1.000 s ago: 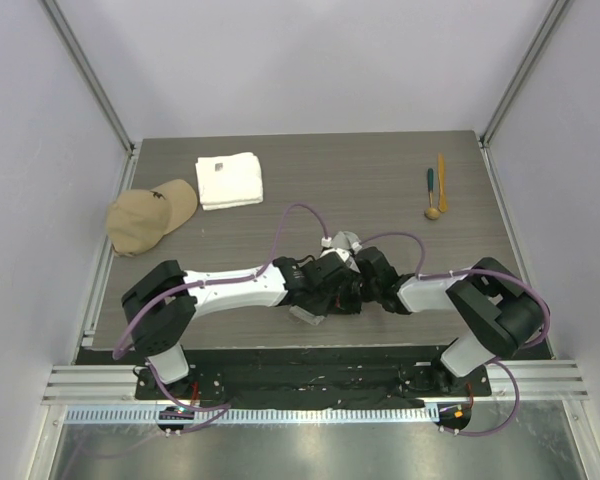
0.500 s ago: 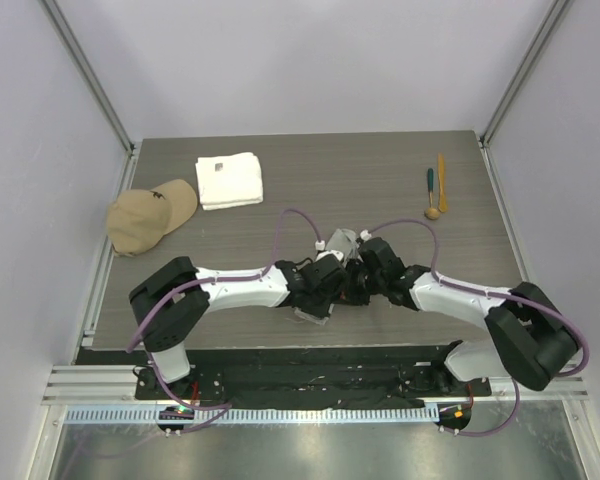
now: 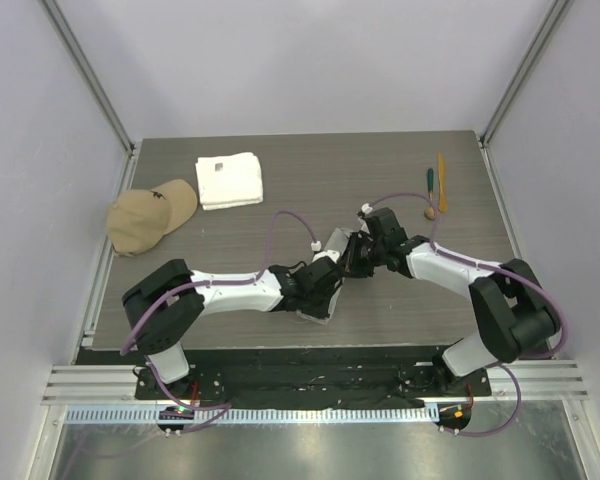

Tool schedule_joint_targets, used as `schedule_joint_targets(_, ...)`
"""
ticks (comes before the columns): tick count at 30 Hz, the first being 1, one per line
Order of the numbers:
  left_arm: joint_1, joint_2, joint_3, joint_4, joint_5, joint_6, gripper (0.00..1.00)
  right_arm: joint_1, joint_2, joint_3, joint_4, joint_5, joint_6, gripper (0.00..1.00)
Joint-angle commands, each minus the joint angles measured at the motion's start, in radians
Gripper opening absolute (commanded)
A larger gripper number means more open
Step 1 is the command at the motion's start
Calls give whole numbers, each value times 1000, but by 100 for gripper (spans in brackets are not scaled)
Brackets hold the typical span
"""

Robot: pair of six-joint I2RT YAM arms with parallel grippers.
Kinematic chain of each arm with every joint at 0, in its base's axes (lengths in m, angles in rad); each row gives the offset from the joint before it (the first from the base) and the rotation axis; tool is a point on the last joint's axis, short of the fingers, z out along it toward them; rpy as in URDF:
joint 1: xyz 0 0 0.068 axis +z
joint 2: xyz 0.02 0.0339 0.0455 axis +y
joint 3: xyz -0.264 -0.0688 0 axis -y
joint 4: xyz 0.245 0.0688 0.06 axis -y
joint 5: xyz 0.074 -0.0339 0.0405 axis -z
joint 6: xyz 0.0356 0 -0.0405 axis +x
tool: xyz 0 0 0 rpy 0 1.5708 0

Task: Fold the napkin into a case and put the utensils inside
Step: Stuff the top corner of the smaller-rectangle-folded napkin into the folded napkin.

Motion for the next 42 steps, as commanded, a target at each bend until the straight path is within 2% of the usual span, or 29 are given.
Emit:
schedule_joint_targets(1, 0, 14, -44, -12, -10, -8, 0, 0, 81, 10, 142, -135, 15, 1)
schedule_joint_targets(6, -1, 19, -31, -16, -5, -3, 0, 10, 139, -65, 259, -186, 44, 1)
schedule_joint_targets(10, -1, -10, -19, -12, 5, 13, 1, 4, 164, -124, 268, -178, 15, 1)
schedule_joint_targets(13, 0, -37, 27, -56, 13, 50, 13, -16, 182, -155, 280, -168, -14, 1)
schedule_joint_targets(14, 0, -72, 41, -93, 24, 62, 22, -24, 185, -160, 280, -166, -22, 1)
schedule_joint_targets(17, 9, -174, 85, -121, 77, 90, 35, -41, 205, -152, 276, -177, -56, 1)
schedule_joint_targets(18, 32, -196, 93, -130, 137, 98, 35, -44, 219, -151, 270, -183, -65, 1)
schedule_joint_targets(19, 46, -214, 100, -139, 154, 102, 35, -47, 228, -148, 267, -189, -73, 1)
schedule_joint_targets(23, 165, -241, 96, -127, 275, 115, 15, -53, 242, -151, 271, -205, -100, 1)
schedule_joint_targets(26, 216, -196, 65, -69, 355, 115, 8, -61, 242, -157, 271, -215, -111, 1)
schedule_joint_targets(30, 221, -118, 22, 26, 418, 101, 6, -73, 239, -148, 259, -226, -126, 1)
schedule_joint_targets(35, 200, -14, -79, 224, 478, 21, 4, -93, 221, -122, 233, -232, -125, 1)
schedule_joint_targets(39, 177, 40, -120, 267, 438, -17, 4, -114, 163, -83, 205, -217, -84, 1)
schedule_joint_targets(42, 172, 66, -146, 277, 387, -17, 3, -164, 75, -27, 101, -136, -100, 2)
